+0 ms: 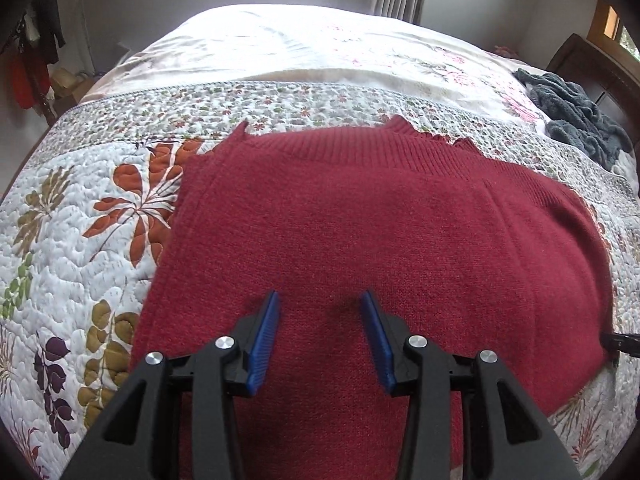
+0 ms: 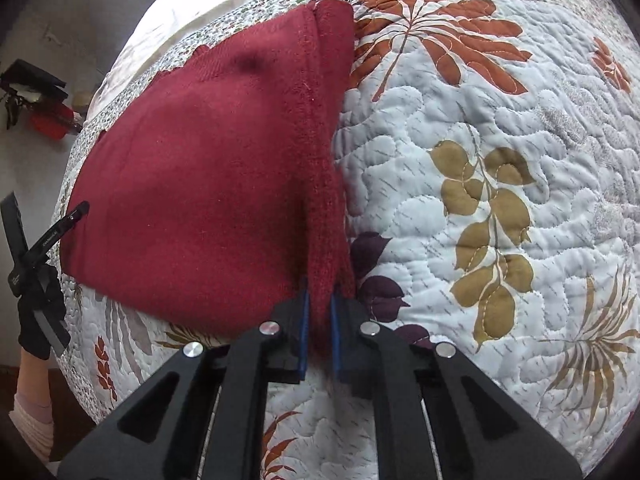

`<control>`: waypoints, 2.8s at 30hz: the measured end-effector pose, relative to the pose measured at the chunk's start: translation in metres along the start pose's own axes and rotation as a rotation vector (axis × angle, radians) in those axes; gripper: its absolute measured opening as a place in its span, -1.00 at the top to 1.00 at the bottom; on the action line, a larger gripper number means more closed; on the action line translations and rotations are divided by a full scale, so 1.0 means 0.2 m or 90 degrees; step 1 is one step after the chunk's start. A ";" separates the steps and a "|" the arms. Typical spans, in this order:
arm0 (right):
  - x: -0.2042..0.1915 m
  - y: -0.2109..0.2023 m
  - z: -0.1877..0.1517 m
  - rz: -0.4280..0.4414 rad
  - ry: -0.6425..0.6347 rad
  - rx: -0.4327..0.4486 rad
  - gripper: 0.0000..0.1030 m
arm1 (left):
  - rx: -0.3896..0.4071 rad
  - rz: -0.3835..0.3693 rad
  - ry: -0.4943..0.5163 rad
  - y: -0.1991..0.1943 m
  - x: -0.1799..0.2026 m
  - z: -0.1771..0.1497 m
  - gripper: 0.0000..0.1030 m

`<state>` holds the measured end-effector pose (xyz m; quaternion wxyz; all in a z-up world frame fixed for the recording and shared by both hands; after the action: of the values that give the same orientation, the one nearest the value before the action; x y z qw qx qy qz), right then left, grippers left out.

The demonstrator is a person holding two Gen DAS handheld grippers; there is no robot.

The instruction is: Fold small clothes

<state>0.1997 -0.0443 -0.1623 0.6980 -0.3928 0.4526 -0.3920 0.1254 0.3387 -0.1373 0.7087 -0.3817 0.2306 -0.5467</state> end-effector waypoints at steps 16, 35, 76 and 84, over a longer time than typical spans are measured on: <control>0.09 -0.12 0.29 0.071 0.049 0.063 -0.12 | 0.009 0.006 -0.022 -0.05 0.02 0.02 0.14; -0.02 0.15 0.48 0.116 0.052 0.025 0.72 | 0.044 -0.002 0.015 -0.06 0.12 0.07 0.12; -0.07 0.10 0.47 0.065 0.128 0.028 0.74 | -0.004 -0.022 0.030 0.14 0.20 0.11 0.03; -0.49 -0.03 0.56 -0.008 0.016 0.040 0.74 | -0.002 -0.061 -0.002 0.04 0.14 0.15 0.03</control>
<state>0.2768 0.0632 -0.0937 0.7017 -0.3690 0.4462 -0.4151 0.1614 0.3227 -0.1231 0.6817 -0.3942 0.2117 -0.5789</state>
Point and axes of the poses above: each gripper's, at about its wrist camera, not at the fingertips, and y roughly the way its jaws point, x to its right, z to its top, the point moved 2 cm from there along y, roughly the way its jaws point, and after that the axes turned 5 degrees about x, right-handed, at the moved point
